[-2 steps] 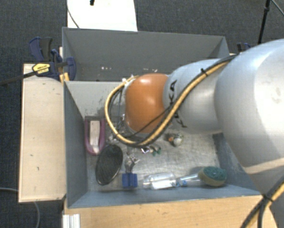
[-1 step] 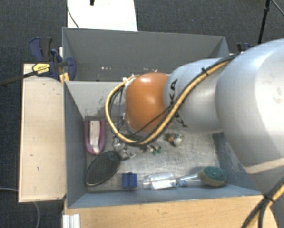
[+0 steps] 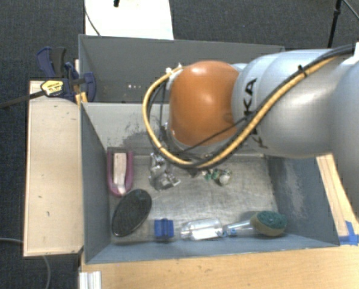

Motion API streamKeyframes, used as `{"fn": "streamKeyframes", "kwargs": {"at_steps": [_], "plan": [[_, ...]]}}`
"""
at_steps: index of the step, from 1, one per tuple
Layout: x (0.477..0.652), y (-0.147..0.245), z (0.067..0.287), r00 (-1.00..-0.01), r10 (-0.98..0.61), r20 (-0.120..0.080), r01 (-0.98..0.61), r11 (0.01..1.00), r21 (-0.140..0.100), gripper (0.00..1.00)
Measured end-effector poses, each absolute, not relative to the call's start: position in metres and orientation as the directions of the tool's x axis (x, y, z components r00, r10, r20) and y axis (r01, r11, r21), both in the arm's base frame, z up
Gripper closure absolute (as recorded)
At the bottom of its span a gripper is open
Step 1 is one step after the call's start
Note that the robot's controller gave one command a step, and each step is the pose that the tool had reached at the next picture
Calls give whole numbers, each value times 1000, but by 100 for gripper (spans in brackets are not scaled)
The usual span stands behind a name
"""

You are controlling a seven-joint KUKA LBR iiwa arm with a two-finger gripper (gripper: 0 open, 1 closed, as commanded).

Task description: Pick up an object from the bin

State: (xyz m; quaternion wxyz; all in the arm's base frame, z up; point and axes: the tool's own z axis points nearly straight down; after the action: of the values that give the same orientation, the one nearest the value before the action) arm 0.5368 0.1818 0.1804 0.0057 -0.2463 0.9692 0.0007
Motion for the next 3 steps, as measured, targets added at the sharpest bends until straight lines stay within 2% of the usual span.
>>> {"fn": "streamKeyframes", "kwargs": {"at_steps": [1,2,3], "plan": [[549,207,121,-843,-538,0,-538,843,1,100],[523,225,181,-889,-458,-9,-458,889,1,100],[509,227,121,-899,-438,-18,-438,899,1,100]]}}
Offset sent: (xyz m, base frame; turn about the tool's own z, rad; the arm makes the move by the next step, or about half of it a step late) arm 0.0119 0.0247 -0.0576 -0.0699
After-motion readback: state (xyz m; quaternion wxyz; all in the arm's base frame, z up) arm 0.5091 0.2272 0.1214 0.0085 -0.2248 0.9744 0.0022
